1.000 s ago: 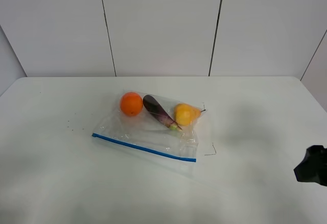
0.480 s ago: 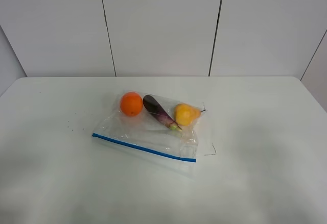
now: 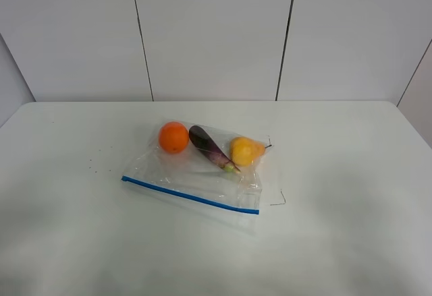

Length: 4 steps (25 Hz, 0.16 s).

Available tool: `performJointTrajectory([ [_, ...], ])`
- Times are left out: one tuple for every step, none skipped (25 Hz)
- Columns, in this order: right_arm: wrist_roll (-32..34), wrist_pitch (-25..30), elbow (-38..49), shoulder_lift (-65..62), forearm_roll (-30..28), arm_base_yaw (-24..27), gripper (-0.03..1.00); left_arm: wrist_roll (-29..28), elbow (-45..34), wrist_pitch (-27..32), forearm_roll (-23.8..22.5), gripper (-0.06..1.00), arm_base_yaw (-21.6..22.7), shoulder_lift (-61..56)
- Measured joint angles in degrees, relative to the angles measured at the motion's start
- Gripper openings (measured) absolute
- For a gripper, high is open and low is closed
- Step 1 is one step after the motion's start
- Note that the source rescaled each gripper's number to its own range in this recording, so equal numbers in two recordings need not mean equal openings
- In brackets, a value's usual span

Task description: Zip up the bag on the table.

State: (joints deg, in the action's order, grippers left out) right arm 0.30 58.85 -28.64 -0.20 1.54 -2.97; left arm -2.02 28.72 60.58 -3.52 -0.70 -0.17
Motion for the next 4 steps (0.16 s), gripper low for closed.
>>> performJointTrajectory([
  [-0.3,0.0,0.0,0.0,0.0,0.0,1.0,0.0,0.0,0.0,0.0,1.0,0.0,0.0],
  [-0.3,0.0,0.0,0.0,0.0,0.0,1.0,0.0,0.0,0.0,0.0,1.0,0.0,0.0],
  [-0.3,0.0,0.0,0.0,0.0,0.0,1.0,0.0,0.0,0.0,0.0,1.0,0.0,0.0],
  [-0.3,0.0,0.0,0.0,0.0,0.0,1.0,0.0,0.0,0.0,0.0,1.0,0.0,0.0],
])
